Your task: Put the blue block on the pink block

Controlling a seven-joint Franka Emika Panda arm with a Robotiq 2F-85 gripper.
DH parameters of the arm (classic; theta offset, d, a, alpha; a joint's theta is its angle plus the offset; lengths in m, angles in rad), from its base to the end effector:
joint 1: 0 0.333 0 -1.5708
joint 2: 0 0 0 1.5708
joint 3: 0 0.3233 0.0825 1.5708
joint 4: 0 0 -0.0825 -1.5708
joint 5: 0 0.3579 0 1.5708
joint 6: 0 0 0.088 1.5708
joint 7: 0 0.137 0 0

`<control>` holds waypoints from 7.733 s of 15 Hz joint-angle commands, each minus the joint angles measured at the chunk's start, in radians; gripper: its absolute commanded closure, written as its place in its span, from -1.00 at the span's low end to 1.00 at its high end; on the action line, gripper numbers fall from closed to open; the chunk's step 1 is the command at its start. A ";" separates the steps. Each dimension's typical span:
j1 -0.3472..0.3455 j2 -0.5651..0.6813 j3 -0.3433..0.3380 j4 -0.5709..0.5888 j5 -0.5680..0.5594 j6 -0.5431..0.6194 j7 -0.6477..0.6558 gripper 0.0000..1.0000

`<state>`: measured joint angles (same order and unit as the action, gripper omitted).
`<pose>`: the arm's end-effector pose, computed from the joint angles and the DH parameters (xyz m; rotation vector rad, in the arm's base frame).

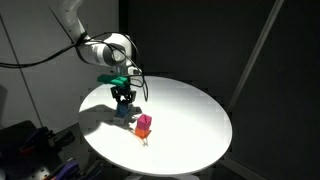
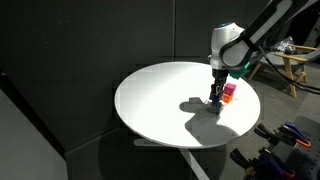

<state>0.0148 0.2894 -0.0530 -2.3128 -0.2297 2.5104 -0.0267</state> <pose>0.5008 -0.0221 0.2105 2.9869 0.2726 -0.1454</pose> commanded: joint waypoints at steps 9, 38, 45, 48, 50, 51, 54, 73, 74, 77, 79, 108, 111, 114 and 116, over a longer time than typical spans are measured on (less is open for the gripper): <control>0.000 -0.138 -0.007 0.060 -0.019 -0.168 0.068 0.39; -0.137 -0.192 -0.060 0.193 0.123 -0.345 -0.156 0.39; -0.147 -0.172 -0.074 0.185 0.100 -0.315 -0.196 0.39; -0.149 -0.156 -0.075 0.175 0.086 -0.279 -0.199 0.39; -0.149 -0.142 -0.077 0.170 0.071 -0.254 -0.195 0.39; -0.150 -0.134 -0.078 0.168 0.063 -0.241 -0.194 0.39; -0.151 -0.110 -0.082 0.164 0.042 -0.217 -0.192 0.39; -0.155 -0.069 -0.101 0.086 -0.023 -0.126 -0.182 0.39; -0.155 -0.067 -0.102 0.087 -0.027 -0.126 -0.182 0.39; -0.155 -0.062 -0.103 0.087 -0.028 -0.127 -0.182 0.39; -0.155 -0.058 -0.103 0.088 -0.028 -0.128 -0.182 0.39; -0.141 -0.268 -0.051 0.064 0.175 -0.243 -0.259 -1.00; -0.131 -0.304 -0.047 0.059 0.197 -0.273 -0.263 -1.00; -0.122 -0.336 -0.044 0.058 0.193 -0.325 -0.245 -1.00; -0.115 -0.358 -0.043 0.057 0.180 -0.369 -0.237 -1.00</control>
<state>-0.1064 -0.0118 -0.0986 -2.2361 -0.0510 2.1994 -0.2589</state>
